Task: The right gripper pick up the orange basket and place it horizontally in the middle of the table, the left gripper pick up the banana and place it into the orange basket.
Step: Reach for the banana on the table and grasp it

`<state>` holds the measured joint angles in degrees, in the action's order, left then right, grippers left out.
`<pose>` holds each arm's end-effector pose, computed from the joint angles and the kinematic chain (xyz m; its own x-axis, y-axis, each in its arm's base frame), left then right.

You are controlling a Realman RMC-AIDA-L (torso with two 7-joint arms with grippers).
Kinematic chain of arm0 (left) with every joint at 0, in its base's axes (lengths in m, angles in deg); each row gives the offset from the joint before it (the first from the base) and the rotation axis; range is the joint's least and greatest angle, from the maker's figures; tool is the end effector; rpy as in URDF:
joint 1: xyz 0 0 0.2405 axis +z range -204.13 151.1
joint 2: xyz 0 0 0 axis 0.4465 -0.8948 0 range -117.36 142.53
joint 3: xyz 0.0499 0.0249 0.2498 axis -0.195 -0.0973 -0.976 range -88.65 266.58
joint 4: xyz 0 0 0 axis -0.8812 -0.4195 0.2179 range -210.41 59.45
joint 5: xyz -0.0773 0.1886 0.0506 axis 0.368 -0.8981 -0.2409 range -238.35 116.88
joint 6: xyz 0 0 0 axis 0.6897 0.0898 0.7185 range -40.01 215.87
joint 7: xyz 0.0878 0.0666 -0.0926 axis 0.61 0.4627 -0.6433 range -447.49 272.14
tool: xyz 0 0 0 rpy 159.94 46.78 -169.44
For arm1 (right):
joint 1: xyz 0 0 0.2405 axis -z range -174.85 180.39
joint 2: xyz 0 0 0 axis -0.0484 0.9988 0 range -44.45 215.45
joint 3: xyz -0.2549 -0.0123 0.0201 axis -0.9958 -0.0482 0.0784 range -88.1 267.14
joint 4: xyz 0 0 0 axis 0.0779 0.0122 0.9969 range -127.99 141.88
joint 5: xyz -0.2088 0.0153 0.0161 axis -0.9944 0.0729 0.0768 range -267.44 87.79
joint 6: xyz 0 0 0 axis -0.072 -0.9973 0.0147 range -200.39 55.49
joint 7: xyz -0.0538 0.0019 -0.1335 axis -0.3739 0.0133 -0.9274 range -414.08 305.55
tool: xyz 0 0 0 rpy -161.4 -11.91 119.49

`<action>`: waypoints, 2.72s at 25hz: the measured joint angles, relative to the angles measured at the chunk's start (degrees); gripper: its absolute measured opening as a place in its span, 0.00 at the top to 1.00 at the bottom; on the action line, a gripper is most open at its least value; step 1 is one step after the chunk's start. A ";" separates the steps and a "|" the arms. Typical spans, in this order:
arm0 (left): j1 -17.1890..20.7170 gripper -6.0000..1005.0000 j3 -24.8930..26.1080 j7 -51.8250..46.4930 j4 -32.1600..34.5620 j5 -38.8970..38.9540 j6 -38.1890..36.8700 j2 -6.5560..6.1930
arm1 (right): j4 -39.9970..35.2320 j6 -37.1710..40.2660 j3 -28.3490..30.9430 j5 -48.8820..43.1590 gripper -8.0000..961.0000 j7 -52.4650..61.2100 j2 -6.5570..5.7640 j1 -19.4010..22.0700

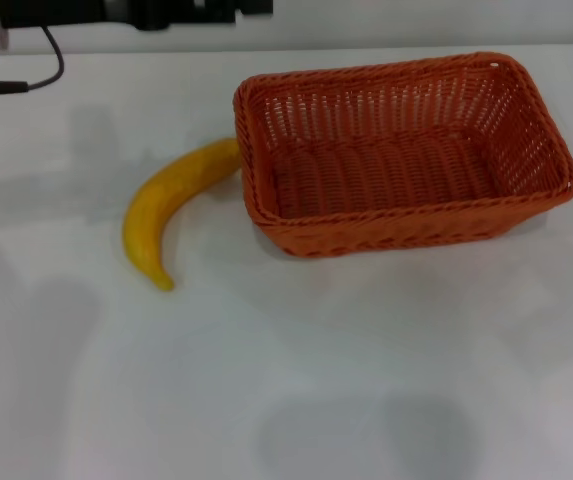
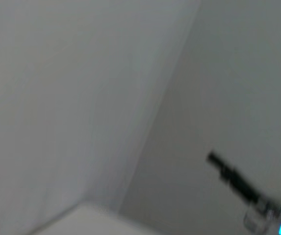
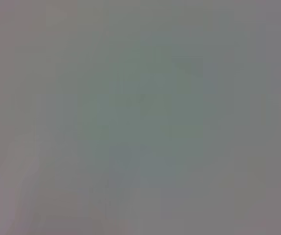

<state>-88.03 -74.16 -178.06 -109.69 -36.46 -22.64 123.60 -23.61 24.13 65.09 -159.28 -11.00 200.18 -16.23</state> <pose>-0.1546 0.4032 0.0810 0.6792 0.3714 0.6331 0.4248 -0.9023 0.0737 0.3114 0.2981 0.1415 0.6203 0.4507 -0.6419 -0.4926 -0.4130 -0.7660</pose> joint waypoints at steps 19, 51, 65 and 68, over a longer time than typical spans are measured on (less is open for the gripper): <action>-9.42 0.15 -0.02 -8.03 -23.93 -31.11 16.98 7.91 | -0.08 -21.31 3.09 6.59 0.12 -9.44 -0.17 -0.57; -7.21 0.15 0.01 -14.74 -14.02 -44.04 27.10 8.04 | -0.48 -25.11 3.69 7.42 0.12 -9.78 -0.42 -0.51; -7.53 0.15 0.00 -16.36 -9.67 -47.21 31.61 7.97 | -0.27 -24.86 3.66 7.41 0.12 -9.70 0.05 0.01; -7.54 0.15 0.01 -16.37 -9.12 -47.27 32.64 7.94 | -0.10 -24.85 3.51 7.41 0.12 -9.70 0.05 0.02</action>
<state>-95.57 -74.15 -194.43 -118.81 -83.73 10.01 131.54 -23.71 -0.73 68.60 -151.88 -20.70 200.23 -16.21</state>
